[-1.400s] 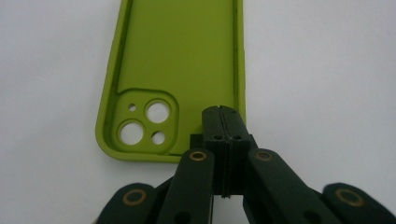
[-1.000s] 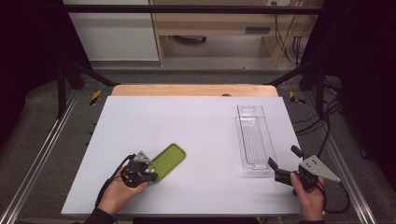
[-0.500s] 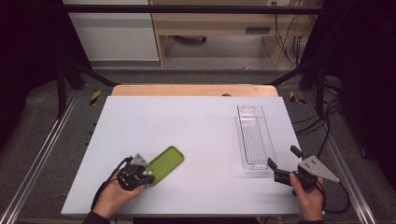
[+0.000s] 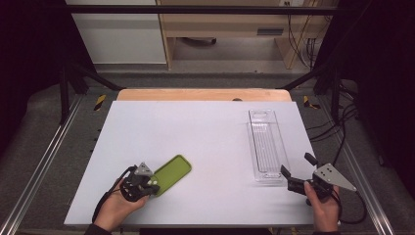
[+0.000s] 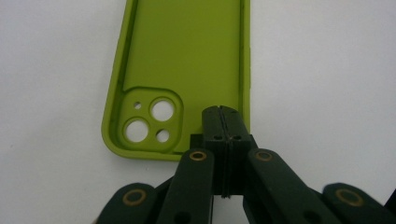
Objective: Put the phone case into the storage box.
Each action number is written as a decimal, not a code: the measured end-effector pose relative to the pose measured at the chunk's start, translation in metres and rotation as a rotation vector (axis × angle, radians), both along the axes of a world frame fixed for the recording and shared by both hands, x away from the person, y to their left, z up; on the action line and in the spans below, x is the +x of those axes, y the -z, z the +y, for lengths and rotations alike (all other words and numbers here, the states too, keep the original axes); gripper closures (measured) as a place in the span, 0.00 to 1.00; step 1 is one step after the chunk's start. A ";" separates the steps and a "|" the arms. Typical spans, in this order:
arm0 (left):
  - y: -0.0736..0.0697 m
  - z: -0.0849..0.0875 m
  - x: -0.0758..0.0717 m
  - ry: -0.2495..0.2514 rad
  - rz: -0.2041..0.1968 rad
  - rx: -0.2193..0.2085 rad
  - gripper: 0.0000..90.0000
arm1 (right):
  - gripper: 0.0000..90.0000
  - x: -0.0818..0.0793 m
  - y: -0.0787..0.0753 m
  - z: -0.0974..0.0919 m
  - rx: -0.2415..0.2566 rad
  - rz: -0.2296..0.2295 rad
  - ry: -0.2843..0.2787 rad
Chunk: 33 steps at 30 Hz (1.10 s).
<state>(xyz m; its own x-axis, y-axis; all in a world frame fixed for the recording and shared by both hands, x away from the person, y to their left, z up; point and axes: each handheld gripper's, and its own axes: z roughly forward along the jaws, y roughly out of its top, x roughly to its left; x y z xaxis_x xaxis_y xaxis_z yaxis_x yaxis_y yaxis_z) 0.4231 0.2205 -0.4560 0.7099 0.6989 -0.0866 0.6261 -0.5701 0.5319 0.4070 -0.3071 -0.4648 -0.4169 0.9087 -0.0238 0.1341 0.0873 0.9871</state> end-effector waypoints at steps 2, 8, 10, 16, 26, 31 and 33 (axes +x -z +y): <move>0.000 0.000 -0.001 0.003 0.000 0.007 1.00 | 0.04 0.000 0.000 0.000 0.001 -0.002 0.000; -0.002 -0.001 0.000 0.003 -0.015 0.013 1.00 | 0.04 0.000 0.000 0.002 -0.006 0.000 -0.001; -0.008 0.000 0.000 -0.003 -0.051 0.009 0.98 | 0.04 0.000 0.000 0.002 -0.009 -0.002 -0.003; -0.034 0.009 0.010 -0.018 -0.203 0.000 0.56 | 0.04 0.000 0.000 0.001 -0.007 0.001 0.001; -0.048 0.019 0.039 -0.079 -0.249 0.026 0.10 | 0.04 0.000 0.000 0.001 -0.013 -0.002 0.000; -0.036 0.019 0.049 -0.069 -0.199 0.088 0.10 | 0.04 0.000 0.000 0.001 -0.014 0.002 -0.004; -0.030 0.019 0.050 -0.058 -0.176 0.107 0.11 | 0.04 0.000 0.000 0.001 -0.018 -0.003 -0.005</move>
